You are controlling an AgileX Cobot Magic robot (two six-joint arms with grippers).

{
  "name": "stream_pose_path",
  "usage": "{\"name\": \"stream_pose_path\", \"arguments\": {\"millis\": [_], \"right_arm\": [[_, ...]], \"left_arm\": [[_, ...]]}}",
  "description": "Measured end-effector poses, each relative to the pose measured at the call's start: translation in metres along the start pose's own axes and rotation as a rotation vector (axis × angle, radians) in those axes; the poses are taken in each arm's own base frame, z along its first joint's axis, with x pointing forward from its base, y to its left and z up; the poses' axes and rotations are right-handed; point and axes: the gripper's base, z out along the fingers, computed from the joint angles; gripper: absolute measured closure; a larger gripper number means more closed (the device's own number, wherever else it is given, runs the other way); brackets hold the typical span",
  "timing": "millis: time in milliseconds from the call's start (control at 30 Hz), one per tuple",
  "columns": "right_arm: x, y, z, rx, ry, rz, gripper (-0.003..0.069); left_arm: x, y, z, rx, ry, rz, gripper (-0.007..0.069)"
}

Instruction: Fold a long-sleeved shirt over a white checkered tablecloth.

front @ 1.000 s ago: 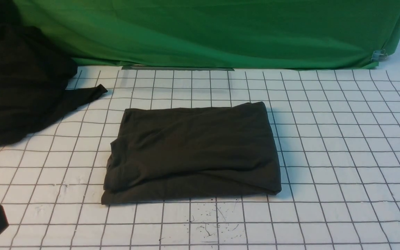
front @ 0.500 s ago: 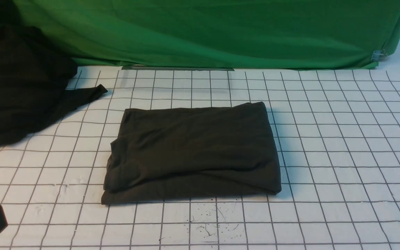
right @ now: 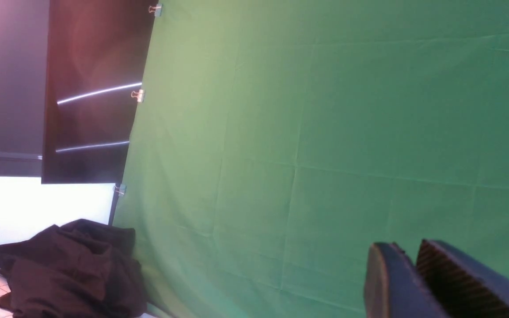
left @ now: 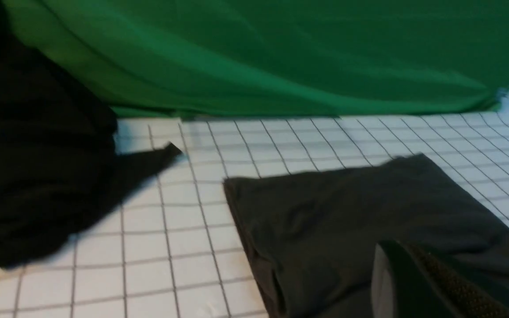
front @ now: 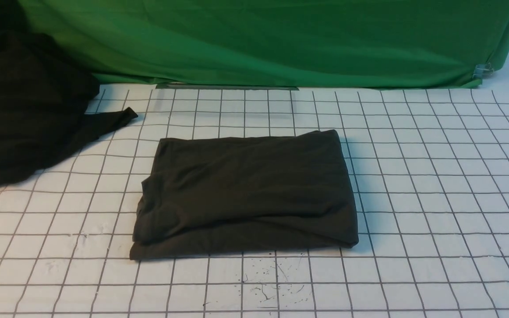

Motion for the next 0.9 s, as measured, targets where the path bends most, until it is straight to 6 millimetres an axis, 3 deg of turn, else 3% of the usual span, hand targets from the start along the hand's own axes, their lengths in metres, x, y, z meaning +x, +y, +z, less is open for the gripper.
{"name": "stream_pose_path", "arguments": {"millis": [167, 333, 500, 900], "right_arm": [[0.000, 0.000, 0.000, 0.000, 0.001, 0.000, 0.0556], [0.000, 0.000, 0.000, 0.000, 0.001, 0.000, 0.0545], [0.000, 0.000, 0.000, 0.000, 0.001, 0.000, 0.0529], [0.001, 0.000, 0.000, -0.002, 0.009, 0.000, 0.0495]], "left_arm": [[0.043, 0.009, 0.008, -0.068, -0.131, 0.048, 0.0614], [0.093, 0.020, 0.015, -0.188, -0.108, 0.029, 0.0614], [0.108, 0.024, 0.016, -0.247, 0.024, 0.092, 0.0614], [0.109, 0.025, 0.015, -0.252, 0.039, 0.140, 0.0614]]}}
